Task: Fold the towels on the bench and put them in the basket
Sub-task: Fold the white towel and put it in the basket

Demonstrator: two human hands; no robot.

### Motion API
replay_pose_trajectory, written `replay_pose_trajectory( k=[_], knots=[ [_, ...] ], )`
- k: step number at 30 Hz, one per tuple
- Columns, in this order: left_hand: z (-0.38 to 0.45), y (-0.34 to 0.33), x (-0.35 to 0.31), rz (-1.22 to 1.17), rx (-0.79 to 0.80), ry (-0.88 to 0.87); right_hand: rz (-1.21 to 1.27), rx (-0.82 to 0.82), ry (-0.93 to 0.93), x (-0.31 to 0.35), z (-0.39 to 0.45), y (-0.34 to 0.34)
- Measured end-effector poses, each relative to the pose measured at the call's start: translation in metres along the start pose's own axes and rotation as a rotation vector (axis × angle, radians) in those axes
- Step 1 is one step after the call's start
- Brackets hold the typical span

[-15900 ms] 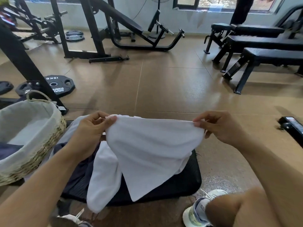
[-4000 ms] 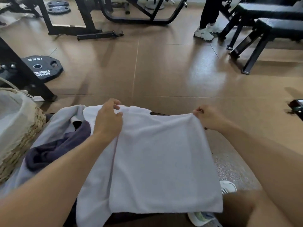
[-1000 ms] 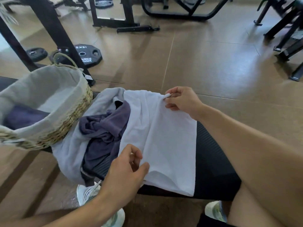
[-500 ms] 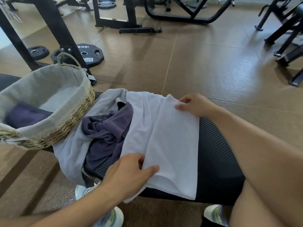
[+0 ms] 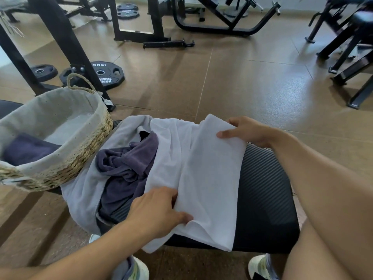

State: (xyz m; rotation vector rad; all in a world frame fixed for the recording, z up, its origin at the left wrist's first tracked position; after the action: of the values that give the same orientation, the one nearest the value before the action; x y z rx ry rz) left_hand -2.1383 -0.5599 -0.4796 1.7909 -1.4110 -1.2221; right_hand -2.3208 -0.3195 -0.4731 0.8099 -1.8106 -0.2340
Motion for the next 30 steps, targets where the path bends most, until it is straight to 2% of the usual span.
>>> replay_pose_trajectory(
  k=[3, 6, 8, 11, 14, 16, 18, 25, 30],
  knots=[
    [0.002, 0.003, -0.001, -0.075, 0.003, -0.038, 0.139, 0.096, -0.063, -0.017, -0.022, 0.021],
    [0.006, 0.009, -0.005, -0.289, 0.027, -0.107, 0.133, 0.216, -0.134, -0.033, -0.055, 0.039],
    [0.013, 0.021, -0.009, -0.446, -0.04, -0.115, 0.11, 0.288, -0.172, -0.047, -0.08, 0.048],
    [0.036, 0.036, -0.008, -0.676, -0.174, -0.069, 0.068, 0.28, -0.25, -0.075, -0.112, 0.061],
    [0.064, 0.035, -0.014, -0.777, -0.168, -0.08, 0.069, 0.297, -0.337, -0.1, -0.14, 0.057],
    [0.08, 0.031, -0.022, -0.72, -0.144, -0.113, 0.033, 0.323, -0.369, -0.113, -0.152, 0.049],
    [0.092, 0.029, -0.029, -0.559, -0.146, -0.151, -0.011, 0.304, -0.374, -0.124, -0.155, 0.043],
    [0.109, 0.034, -0.041, -0.386, -0.179, -0.196, 0.073, -0.051, -0.327, -0.143, -0.147, 0.056],
    [0.111, 0.037, -0.036, -0.321, -0.187, -0.155, -0.02, -0.028, -0.271, -0.139, -0.142, 0.052]
  ],
)
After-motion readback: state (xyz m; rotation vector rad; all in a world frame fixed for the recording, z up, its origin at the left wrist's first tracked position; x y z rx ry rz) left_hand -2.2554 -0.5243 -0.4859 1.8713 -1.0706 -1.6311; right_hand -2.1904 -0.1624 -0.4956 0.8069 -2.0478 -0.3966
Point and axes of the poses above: each hand's wrist, its own z-axis towards the middle knuckle, its own y-axis out of the back of the hand, x = y × z, the point moved 7 cm from there along z, towards the middle knuckle, and after that the axes turned 2 degrees about -y, right-handed, at the moved point
